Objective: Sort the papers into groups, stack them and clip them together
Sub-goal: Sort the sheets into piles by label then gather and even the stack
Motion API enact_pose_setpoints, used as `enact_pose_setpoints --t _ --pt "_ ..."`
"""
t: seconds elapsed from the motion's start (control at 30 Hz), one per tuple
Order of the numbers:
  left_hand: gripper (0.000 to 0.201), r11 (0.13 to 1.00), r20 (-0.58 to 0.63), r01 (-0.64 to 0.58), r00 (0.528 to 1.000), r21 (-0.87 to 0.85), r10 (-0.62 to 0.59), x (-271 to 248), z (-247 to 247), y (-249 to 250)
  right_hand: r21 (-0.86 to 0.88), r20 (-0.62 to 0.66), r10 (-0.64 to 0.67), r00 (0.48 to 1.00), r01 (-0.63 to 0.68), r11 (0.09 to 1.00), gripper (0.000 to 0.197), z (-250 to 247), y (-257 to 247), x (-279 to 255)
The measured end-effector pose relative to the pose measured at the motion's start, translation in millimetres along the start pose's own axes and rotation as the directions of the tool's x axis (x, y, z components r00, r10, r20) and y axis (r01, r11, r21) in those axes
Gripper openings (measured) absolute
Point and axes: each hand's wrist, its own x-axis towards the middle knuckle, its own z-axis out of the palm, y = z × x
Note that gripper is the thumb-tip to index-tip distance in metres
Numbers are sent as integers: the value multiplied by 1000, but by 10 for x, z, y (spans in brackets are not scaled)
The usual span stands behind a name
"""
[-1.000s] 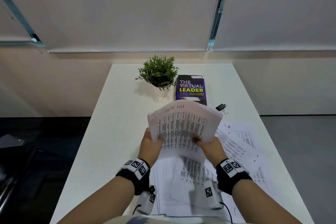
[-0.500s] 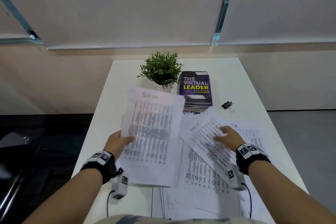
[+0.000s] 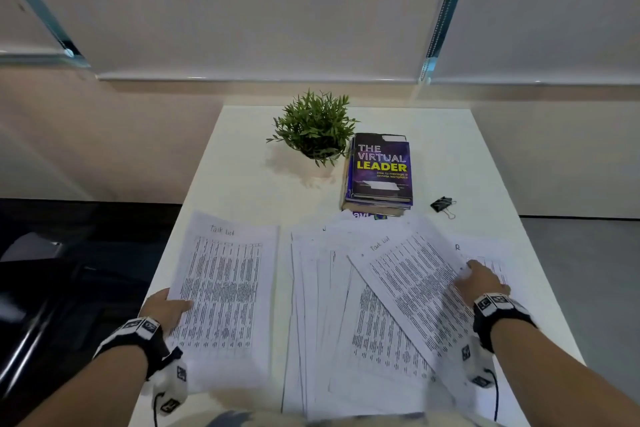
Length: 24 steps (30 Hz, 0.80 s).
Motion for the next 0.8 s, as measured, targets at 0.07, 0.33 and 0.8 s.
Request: enact_pose_setpoints --t 0.07,0.33,0.8 --pt "51 988 -55 19 998 151 -11 -65 74 81 101 -19 -28 999 30 994 12 -50 59 -7" --pt "51 815 -121 -182 948 551 293 -481 785 664 392 -44 -199 979 201 898 23 -421 371 -279" --pt "80 717 352 -567 821 407 450 -1474 2588 905 670 16 -249 968 174 722 22 -259 748 -823"
